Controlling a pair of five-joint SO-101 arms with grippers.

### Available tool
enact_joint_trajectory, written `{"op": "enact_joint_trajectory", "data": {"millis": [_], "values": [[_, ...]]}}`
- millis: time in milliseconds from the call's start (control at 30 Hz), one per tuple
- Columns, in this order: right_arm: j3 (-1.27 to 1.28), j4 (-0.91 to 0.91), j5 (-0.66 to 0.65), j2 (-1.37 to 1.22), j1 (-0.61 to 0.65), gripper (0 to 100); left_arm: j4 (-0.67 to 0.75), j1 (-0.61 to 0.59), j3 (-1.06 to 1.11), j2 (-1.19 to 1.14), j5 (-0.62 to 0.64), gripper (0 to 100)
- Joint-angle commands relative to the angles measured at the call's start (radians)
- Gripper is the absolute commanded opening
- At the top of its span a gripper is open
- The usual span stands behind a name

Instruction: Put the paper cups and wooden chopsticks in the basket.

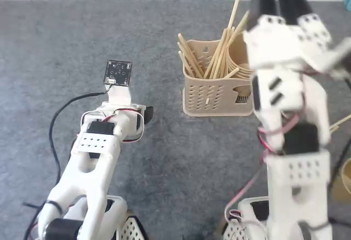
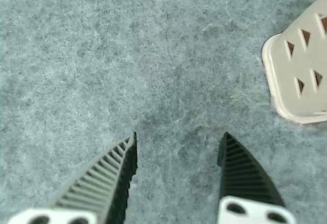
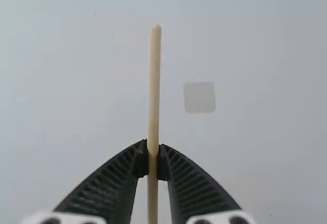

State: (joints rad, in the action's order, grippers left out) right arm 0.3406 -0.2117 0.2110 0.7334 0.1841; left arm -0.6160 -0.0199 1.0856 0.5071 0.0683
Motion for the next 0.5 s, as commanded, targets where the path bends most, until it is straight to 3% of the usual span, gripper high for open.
{"op": "enact_joint_trajectory", "data": {"millis": [0, 300, 467], "values": [[-0.005, 0.073, -0.086, -0.093, 0.022, 0.7, 0.025, 0.002, -0.036, 0.002, -0.006, 25], [0.061, 0.102, -0.097, -0.216, 0.042, 1.2, 0.028, 0.002, -0.038, 0.002, -0.006, 25], [0.212, 0.305, -0.097, -0.217, 0.059, 14.4, 0.028, 0.002, -0.039, 0.002, -0.008, 25]]}}
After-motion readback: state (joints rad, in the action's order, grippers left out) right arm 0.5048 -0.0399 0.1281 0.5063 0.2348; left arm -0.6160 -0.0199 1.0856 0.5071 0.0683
